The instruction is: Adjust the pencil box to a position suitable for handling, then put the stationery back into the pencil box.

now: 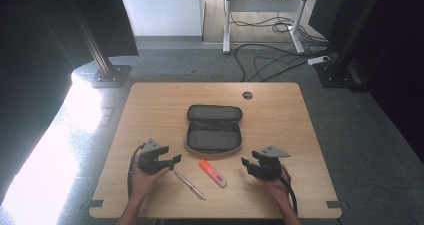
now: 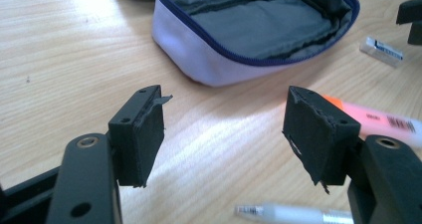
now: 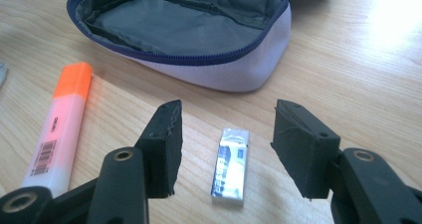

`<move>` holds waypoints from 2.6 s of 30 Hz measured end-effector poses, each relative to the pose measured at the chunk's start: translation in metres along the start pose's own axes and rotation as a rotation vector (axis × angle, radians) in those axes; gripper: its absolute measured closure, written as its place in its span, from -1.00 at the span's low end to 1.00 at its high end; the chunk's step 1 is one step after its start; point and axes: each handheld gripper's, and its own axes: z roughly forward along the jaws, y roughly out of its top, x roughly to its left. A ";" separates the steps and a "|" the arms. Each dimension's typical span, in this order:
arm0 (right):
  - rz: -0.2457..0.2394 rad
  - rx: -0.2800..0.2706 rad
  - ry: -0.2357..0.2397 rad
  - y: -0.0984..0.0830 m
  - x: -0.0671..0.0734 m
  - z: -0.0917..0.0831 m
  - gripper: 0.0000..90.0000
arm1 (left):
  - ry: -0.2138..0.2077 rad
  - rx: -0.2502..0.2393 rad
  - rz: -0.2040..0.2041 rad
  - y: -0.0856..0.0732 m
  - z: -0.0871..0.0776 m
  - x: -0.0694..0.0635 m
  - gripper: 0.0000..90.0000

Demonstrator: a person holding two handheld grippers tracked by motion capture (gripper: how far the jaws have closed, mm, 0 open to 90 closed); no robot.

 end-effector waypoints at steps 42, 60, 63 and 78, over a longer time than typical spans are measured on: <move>-0.009 0.043 0.008 -0.016 0.000 -0.005 -0.02 | 0.005 -0.004 -0.050 -0.029 -0.017 0.022 -0.26; -0.040 0.088 -0.028 -0.015 0.006 0.010 -0.01 | 0.011 0.004 -0.053 -0.029 -0.016 0.023 -0.25; -0.048 0.096 -0.038 -0.015 0.007 0.012 0.00 | 0.012 0.004 -0.052 -0.029 -0.016 0.023 -0.25; -0.055 0.111 -0.095 -0.013 0.013 0.018 0.59 | 0.011 0.002 -0.050 -0.029 -0.016 0.022 -0.25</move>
